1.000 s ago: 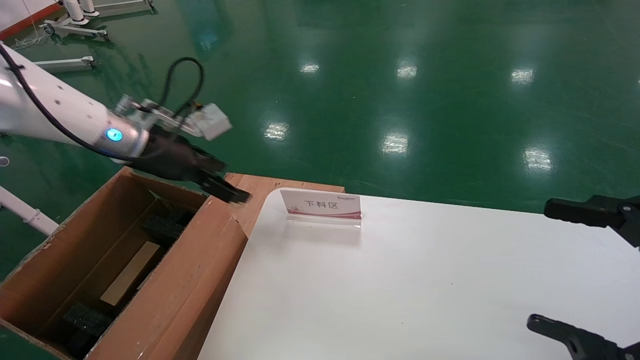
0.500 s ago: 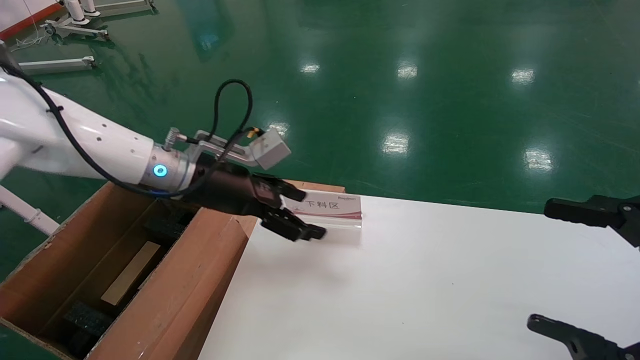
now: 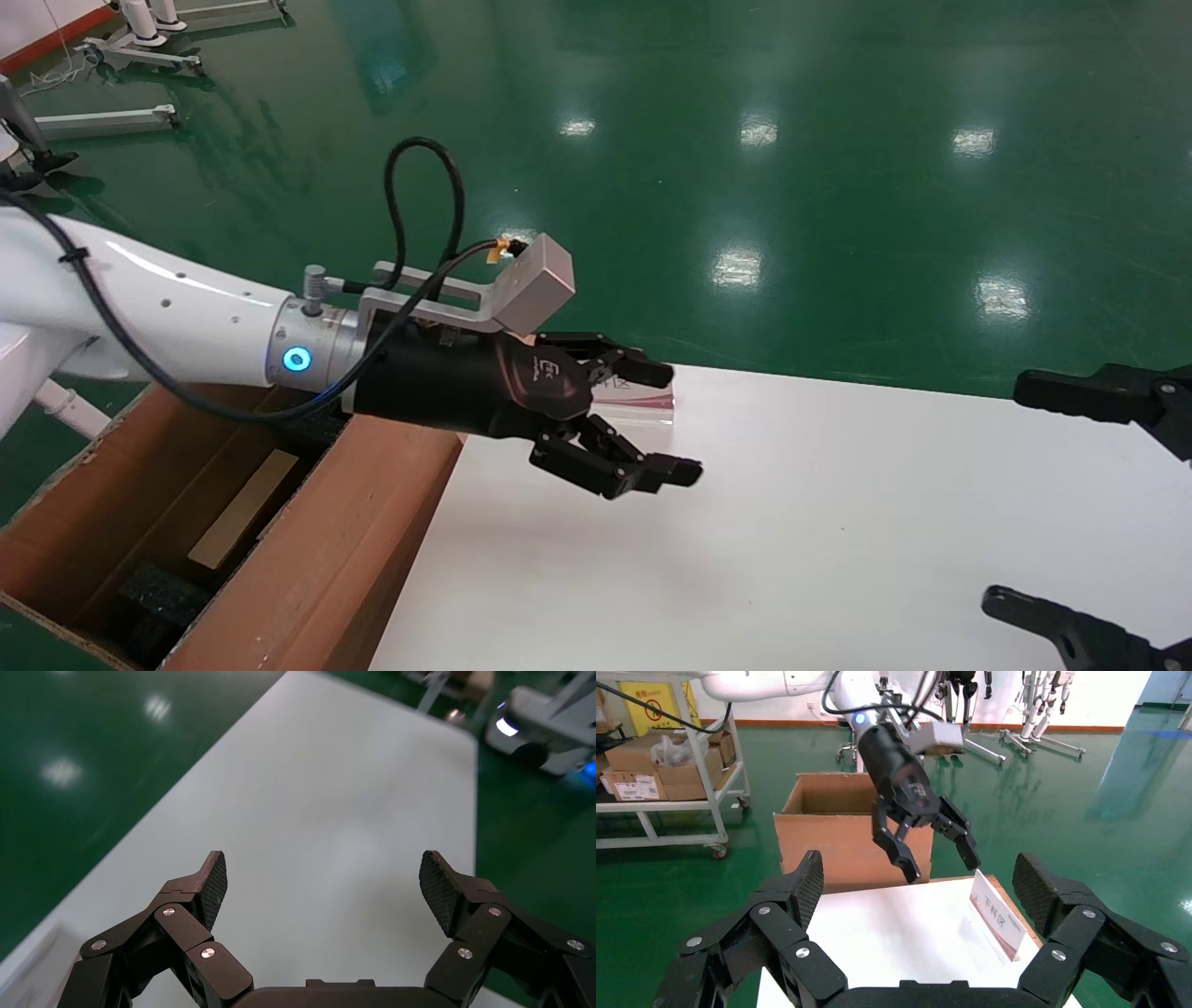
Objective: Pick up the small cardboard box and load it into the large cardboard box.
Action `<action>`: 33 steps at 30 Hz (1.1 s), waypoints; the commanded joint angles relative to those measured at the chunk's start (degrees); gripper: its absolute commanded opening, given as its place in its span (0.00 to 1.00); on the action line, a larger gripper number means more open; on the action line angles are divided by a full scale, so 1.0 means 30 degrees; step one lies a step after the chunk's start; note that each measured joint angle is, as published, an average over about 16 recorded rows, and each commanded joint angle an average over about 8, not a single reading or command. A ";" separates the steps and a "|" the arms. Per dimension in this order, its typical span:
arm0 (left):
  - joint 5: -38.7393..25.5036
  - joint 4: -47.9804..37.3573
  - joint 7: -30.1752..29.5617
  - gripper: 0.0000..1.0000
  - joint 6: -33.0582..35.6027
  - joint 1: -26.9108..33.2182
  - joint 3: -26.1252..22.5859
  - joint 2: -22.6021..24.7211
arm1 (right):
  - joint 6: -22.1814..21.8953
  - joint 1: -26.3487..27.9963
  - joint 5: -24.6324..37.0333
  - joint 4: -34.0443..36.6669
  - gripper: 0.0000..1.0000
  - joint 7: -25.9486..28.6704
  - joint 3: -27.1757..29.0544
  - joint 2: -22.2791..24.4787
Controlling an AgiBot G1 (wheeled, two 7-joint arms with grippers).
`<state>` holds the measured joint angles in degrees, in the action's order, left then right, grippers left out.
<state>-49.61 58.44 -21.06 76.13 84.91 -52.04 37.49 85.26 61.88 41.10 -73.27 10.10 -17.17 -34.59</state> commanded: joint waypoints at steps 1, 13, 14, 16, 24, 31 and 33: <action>0.0231 0.0451 0.0307 1.00 0.0285 -0.0695 0.1073 -0.0073 | -0.0001 0.0000 -0.0001 0.0000 1.00 -0.0001 -0.0002 0.0001; 0.1613 0.3149 0.2146 1.00 0.1990 -0.4857 0.7494 -0.0513 | -0.0006 0.0003 -0.0009 0.0000 1.00 -0.0006 -0.0013 0.0005; 0.1729 0.3376 0.2300 1.00 0.2133 -0.5207 0.8034 -0.0550 | -0.0006 0.0003 -0.0009 0.0000 1.00 -0.0007 -0.0014 0.0006; 0.1958 0.3823 0.2605 1.00 0.2415 -0.5896 0.9097 -0.0623 | -0.0007 0.0004 -0.0011 0.0000 1.00 -0.0008 -0.0016 0.0006; 0.2669 0.5221 0.3506 1.00 0.3290 -0.8068 1.2496 -0.0847 | -0.0012 0.0002 -0.0015 0.0003 1.00 -0.0011 -0.0020 0.0010; 0.2779 0.5355 0.3553 1.00 0.3400 -0.8289 1.2826 -0.0880 | -0.0015 0.0001 -0.0019 0.0004 1.00 -0.0012 -0.0022 0.0011; 0.2759 0.5303 0.3533 1.00 0.3369 -0.8205 1.2688 -0.0873 | -0.0015 0.0001 -0.0019 0.0004 1.00 -0.0012 -0.0022 0.0012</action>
<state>-41.35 74.37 -10.45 86.23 60.25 -13.91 34.87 85.22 61.88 41.04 -73.26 10.06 -17.24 -34.55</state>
